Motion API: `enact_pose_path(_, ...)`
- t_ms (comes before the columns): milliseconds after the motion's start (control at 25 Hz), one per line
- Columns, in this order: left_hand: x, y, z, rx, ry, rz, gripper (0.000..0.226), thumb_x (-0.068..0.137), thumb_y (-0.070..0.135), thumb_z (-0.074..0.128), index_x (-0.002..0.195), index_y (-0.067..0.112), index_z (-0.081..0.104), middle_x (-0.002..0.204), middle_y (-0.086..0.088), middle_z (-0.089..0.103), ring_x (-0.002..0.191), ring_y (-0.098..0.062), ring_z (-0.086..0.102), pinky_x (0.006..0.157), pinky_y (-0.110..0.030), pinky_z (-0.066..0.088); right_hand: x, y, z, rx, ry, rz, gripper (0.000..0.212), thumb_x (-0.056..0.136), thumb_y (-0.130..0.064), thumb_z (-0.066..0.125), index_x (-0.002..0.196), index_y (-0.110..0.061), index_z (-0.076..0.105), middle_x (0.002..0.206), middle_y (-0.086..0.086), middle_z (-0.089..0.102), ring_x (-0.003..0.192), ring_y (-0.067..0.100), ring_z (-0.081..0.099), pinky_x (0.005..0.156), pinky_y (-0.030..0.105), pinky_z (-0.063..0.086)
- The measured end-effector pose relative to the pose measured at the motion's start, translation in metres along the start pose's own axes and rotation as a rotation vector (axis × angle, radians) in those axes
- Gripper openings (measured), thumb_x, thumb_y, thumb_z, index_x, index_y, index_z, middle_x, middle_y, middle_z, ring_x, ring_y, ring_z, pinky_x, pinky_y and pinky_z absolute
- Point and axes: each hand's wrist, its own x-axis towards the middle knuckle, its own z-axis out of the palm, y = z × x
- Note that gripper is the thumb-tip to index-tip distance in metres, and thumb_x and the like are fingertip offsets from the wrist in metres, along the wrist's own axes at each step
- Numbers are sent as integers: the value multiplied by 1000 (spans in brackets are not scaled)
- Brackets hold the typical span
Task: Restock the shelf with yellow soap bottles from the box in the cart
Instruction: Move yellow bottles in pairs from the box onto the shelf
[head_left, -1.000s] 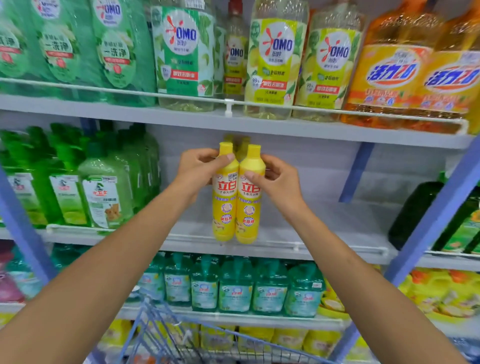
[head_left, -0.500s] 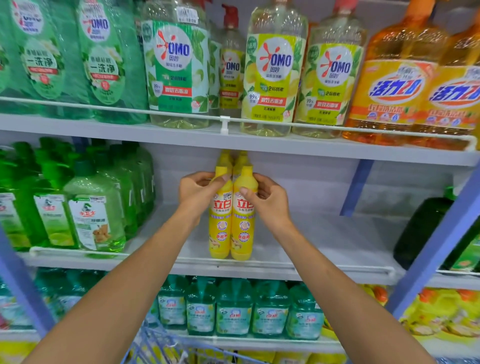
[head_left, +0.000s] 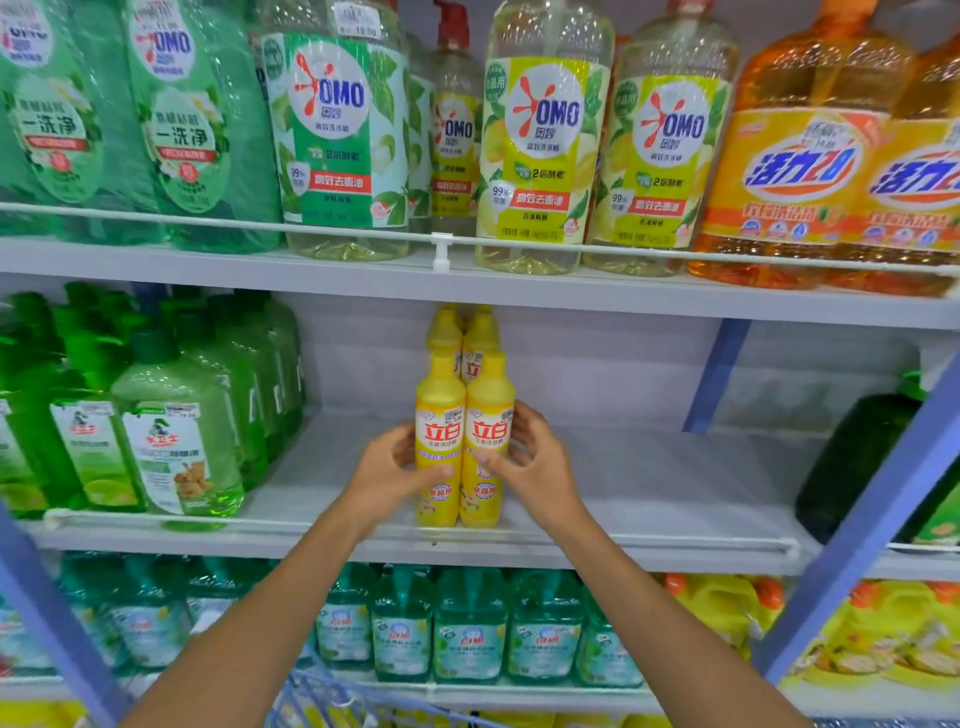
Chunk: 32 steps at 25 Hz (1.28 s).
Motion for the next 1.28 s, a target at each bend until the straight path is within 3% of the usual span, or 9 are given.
enact_pose_path(80, -7, -22, -3, 53, -44, -29, 55, 73, 2, 86, 120, 19, 65, 112, 9, 76, 104, -9, 71, 98, -30, 55, -10, 14, 8, -33, -18, 45, 65, 76, -11, 87, 128, -30, 55, 123, -6, 70, 112, 7, 68, 96, 27, 55)
enact_pose_path(200, -5, -30, -4, 118, -5, -23, 57, 71, 10, 90, 120, 23, 63, 110, 11, 76, 103, -5, 70, 93, -25, 57, -20, 31, 18, -111, 5, 85, 63, 74, -19, 90, 125, -31, 56, 116, -13, 71, 104, -1, 68, 87, 18, 55)
enact_pose_path(400, 6, -42, 4, 231, 152, 21, 60, 65, 24, 94, 116, 24, 63, 105, 10, 75, 95, -2, 70, 83, -22, 57, -7, 43, 12, -137, -74, 145, 53, 79, -17, 86, 125, -24, 61, 114, -9, 74, 104, 6, 71, 95, 37, 58)
enact_pose_path(480, 10, -41, 7, 254, 186, 32, 61, 65, 24, 94, 117, 24, 63, 105, 11, 74, 93, -1, 70, 82, -21, 57, -4, 40, 11, -147, -113, 153, 52, 81, -16, 83, 127, -25, 59, 117, -8, 73, 106, 7, 70, 96, 36, 57)
enact_pose_path(600, 13, -40, 6, 255, 202, 21, 62, 64, 23, 95, 117, 22, 62, 105, 10, 73, 94, -5, 70, 81, -22, 57, -6, 42, 16, -135, -49, 163, 60, 79, -21, 85, 129, -28, 53, 120, -10, 71, 109, 4, 69, 93, 27, 57)
enact_pose_path(760, 9, -44, 8, 262, 286, -4, 55, 66, 24, 94, 110, 20, 61, 99, 12, 71, 90, -1, 68, 70, -9, 52, -13, 47, 25, -235, 110, 160, 50, 74, -34, 89, 113, -33, 58, 106, -13, 73, 95, -3, 70, 84, 23, 59)
enact_pose_path(960, 19, -46, 5, 280, 257, 10, 50, 72, 25, 90, 115, 19, 66, 104, 5, 74, 93, -7, 70, 83, -28, 59, -6, 48, 36, -331, 169, 151, 47, 74, -42, 87, 111, -31, 61, 102, -14, 73, 90, -1, 69, 81, 26, 60)
enact_pose_path(1120, 19, -50, 12, 256, 296, -11, 50, 69, 21, 92, 110, 23, 62, 98, 13, 70, 90, 0, 67, 76, -15, 53, -7, 55, 37, -430, 123, 171, 53, 70, -49, 87, 113, -25, 65, 103, -11, 72, 90, 5, 69, 79, 28, 59)
enact_pose_path(1280, 35, -57, 10, 275, 322, -45, 48, 66, 19, 93, 103, 18, 63, 93, 6, 72, 85, -6, 70, 81, -30, 60, 4, 55, 39, -459, 127, 206, 48, 71, -44, 88, 107, -22, 65, 101, -5, 73, 88, 12, 69, 75, 28, 57)
